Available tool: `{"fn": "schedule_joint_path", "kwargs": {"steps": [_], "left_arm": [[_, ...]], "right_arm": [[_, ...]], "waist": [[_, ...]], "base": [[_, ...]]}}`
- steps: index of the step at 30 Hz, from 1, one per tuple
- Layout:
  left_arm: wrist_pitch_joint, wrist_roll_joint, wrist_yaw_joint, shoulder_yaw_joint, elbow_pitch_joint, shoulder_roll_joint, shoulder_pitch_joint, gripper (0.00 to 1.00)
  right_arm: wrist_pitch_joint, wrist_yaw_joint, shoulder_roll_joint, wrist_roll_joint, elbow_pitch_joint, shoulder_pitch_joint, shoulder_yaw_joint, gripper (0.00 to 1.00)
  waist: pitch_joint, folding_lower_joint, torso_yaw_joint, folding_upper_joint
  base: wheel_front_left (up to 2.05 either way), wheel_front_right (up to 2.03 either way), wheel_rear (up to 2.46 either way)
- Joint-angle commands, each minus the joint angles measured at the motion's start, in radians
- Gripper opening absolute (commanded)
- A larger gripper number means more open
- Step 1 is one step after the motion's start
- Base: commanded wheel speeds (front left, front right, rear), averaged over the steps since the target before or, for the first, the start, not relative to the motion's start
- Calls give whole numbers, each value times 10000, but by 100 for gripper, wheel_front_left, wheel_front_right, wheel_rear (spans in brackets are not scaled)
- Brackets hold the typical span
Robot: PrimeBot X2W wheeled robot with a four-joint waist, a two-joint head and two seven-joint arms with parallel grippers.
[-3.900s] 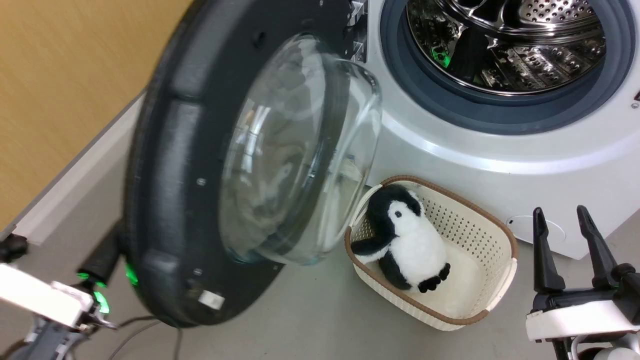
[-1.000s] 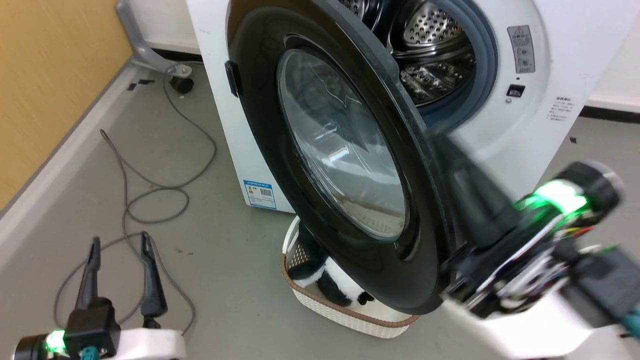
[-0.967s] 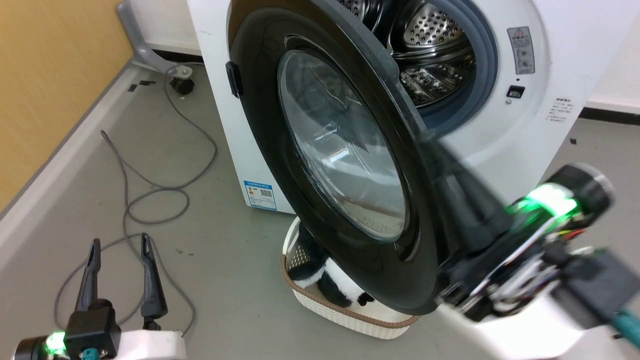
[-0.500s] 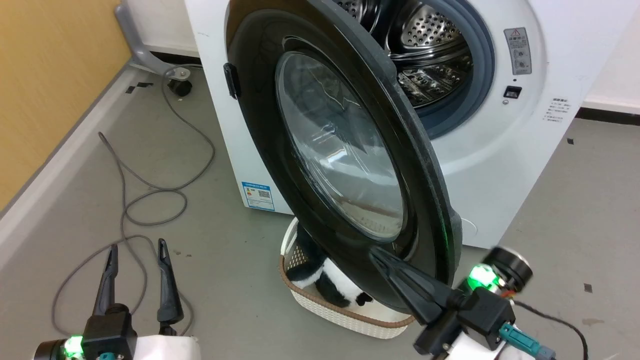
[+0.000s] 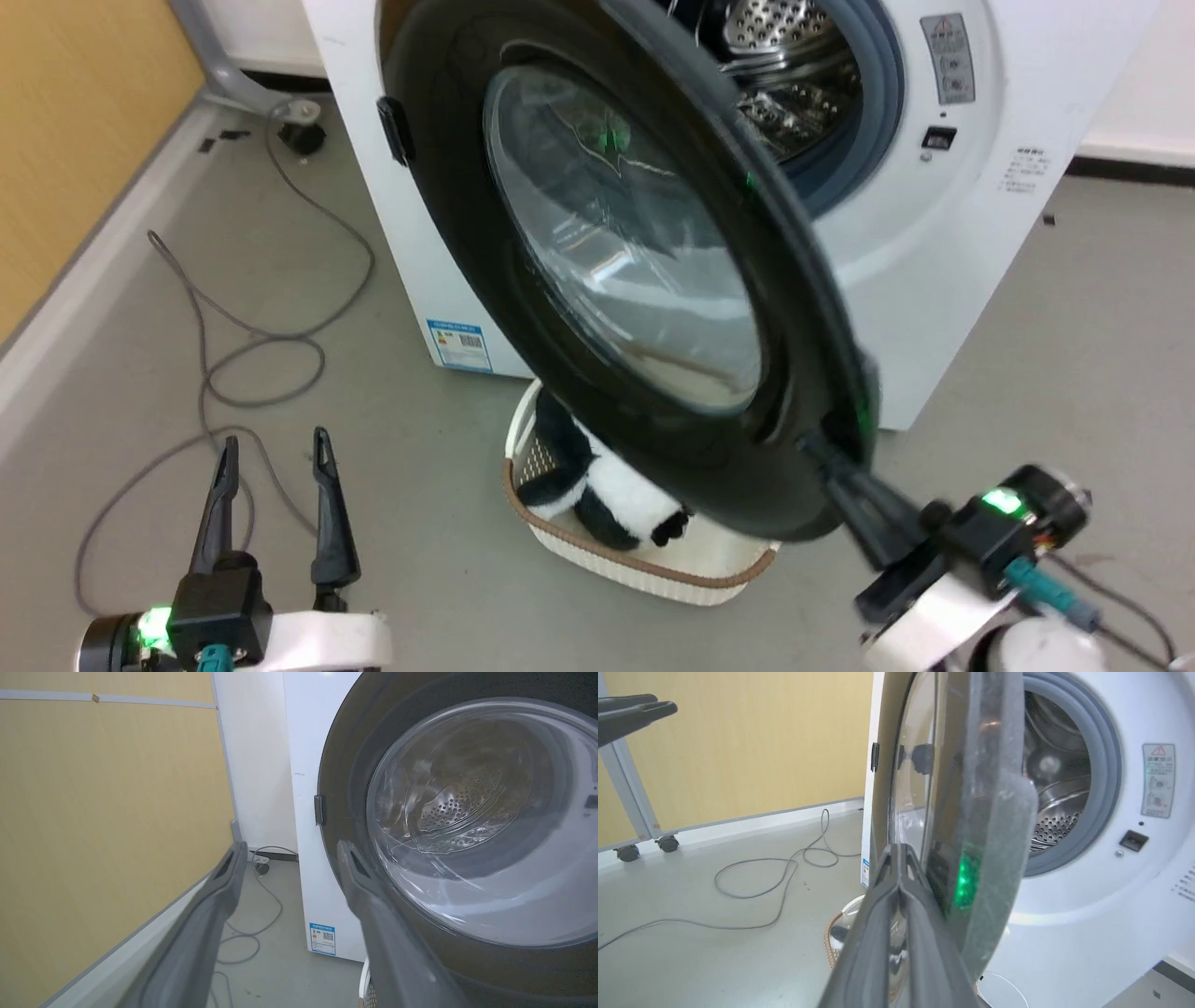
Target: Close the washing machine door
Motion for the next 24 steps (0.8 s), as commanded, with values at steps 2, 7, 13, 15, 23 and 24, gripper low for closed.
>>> {"fn": "schedule_joint_path", "kwargs": {"steps": [2, 7, 13, 15, 23, 24], "left_arm": [[-43, 105, -35, -35, -74, -60, -285, 100], [-43, 139, -84, -90, -104, -94, -684, 100], [-43, 170, -81, -182, -227, -155, -1141, 100], [-43, 180, -100, -212, -255, -166, -1312, 100], [-43, 214, -155, -358, -371, -209, -1971, 100], [-43, 210, -159, -359, -384, -213, -2033, 100]], "right_arm": [[-44, -19, -50, -56, 266, -434, -496, 0], [-44, -19, -76, -97, 919, -1327, -1409, 0], [-44, -19, -115, -184, 1815, -2765, -2256, 0], [-44, -19, -170, -231, 2155, -3308, -2439, 0], [-44, -19, -548, -188, 3315, -5114, -2971, 0], [-44, -19, -605, -197, 3461, -5346, -3027, 0]], "waist": [[321, 0, -48, 0], [935, 0, -68, 0], [1827, 0, -144, 0], [2130, 0, -145, 0], [3032, 0, -24, 0], [3121, 0, -20, 0]], "base": [[0, 0, 0], [0, 0, 0], [0, 0, 0], [0, 0, 0], [0, 0, 0], [0, 0, 0]]}}
